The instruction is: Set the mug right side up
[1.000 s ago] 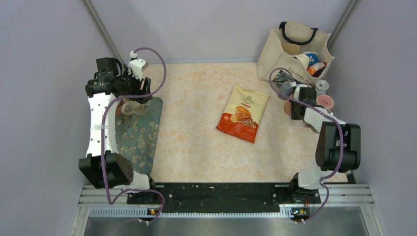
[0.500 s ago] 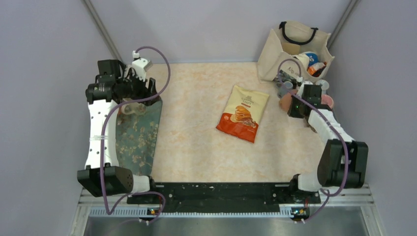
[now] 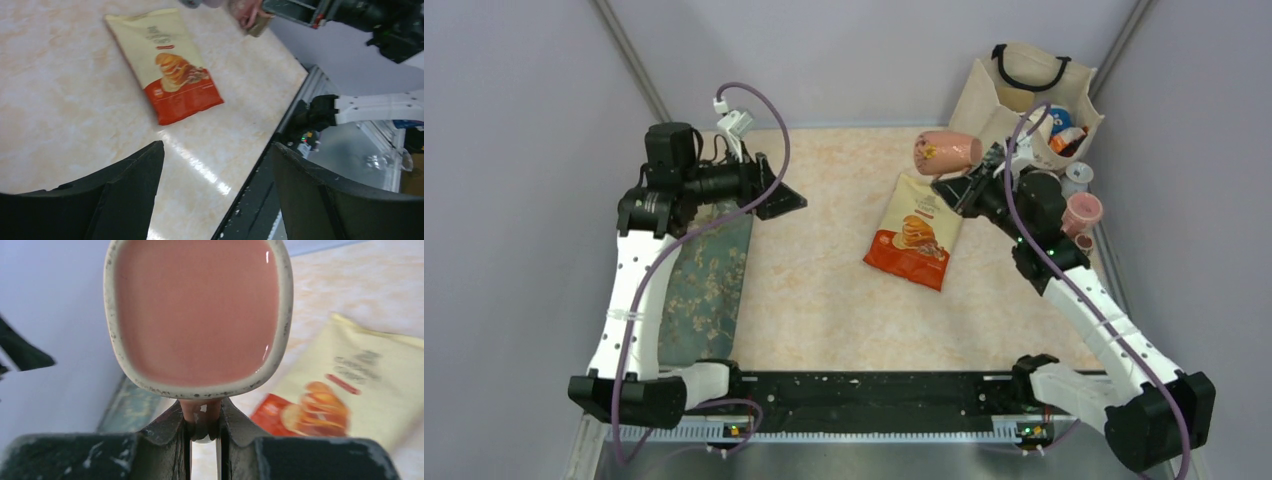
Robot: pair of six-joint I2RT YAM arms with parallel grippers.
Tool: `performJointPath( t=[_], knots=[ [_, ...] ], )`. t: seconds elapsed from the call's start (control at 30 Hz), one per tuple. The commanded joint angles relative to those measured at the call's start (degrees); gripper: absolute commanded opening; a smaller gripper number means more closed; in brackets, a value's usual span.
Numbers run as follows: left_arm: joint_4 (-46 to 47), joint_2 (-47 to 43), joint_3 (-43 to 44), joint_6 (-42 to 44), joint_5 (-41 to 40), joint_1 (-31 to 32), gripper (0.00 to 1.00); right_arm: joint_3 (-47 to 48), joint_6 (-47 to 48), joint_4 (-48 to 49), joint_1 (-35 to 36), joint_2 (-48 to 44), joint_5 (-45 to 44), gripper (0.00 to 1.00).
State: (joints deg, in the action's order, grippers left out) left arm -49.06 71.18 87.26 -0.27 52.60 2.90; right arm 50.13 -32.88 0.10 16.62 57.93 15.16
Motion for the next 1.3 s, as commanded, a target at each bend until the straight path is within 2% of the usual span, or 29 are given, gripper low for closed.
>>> performJointPath(
  t=[0.0,0.07,0.17,0.3,0.77,0.87,0.93,1.03,1.1,1.13,1.17,1.2,1.23,1.27],
  knots=[
    [17.94,-4.84,-3.89,-18.79,7.33,3.11,0.83,0.91,-13.00,21.32,8.18,0.66,2.64,0.00],
    [23.18,-5.31,-4.98,-23.93,6.87,4.06,0.83,2.50,-13.00,23.14,13.61,2.15,1.30,0.00],
    [24.71,-4.65,-5.03,-26.58,2.73,5.68,0.81,4.34,-14.41,27.78,18.88,5.24,1.46,0.00],
    [28.69,-3.28,-6.81,-30.50,2.33,6.84,0.77,7.11,-14.23,30.09,24.21,9.24,1.26,0.00],
    [38.11,-2.77,-10.14,-36.85,3.96,8.60,0.62,11.45,-15.68,35.43,30.40,18.35,3.38,0.00],
    [40.02,-3.22,-10.78,-38.10,4.48,8.62,0.51,11.70,-16.63,36.62,31.12,20.18,3.61,0.00],
    [40.85,-3.32,-11.46,-38.86,4.87,8.66,0.38,12.12,-17.26,37.57,31.80,21.47,4.00,0.00],
    [42.39,-3.37,-12.64,-40.12,5.76,8.71,0.01,13.41,-17.33,37.83,32.46,23.46,4.88,0.00],
    [40.81,-3.72,-12.49,-38.91,4.57,8.62,0.00,13.55,-17.28,36.82,32.43,23.92,4.15,0.01],
    [38.40,-3.90,-11.69,-35.44,3.16,8.57,0.00,13.53,-16.86,34.77,32.42,23.73,2.88,0.14],
    [32.37,-3.98,-10.26,-31.33,0.52,8.57,0.00,13.46,-15.87,32.22,32.42,23.35,1.21,0.33],
    [26.99,-3.86,-8.16,-26.50,-2.94,8.53,0.00,13.38,-14.01,29.17,32.43,22.77,-0.51,0.56],
    [21.95,-3.60,-5.92,-21.35,-6.94,8.53,0.00,13.24,-11.99,26.02,32.42,22.14,-2.56,0.72],
    [17.19,-3.27,-3.88,-16.29,-11.60,8.51,0.00,13.00,-10.21,23.06,32.46,21.42,-4.59,0.97]
  ],
)
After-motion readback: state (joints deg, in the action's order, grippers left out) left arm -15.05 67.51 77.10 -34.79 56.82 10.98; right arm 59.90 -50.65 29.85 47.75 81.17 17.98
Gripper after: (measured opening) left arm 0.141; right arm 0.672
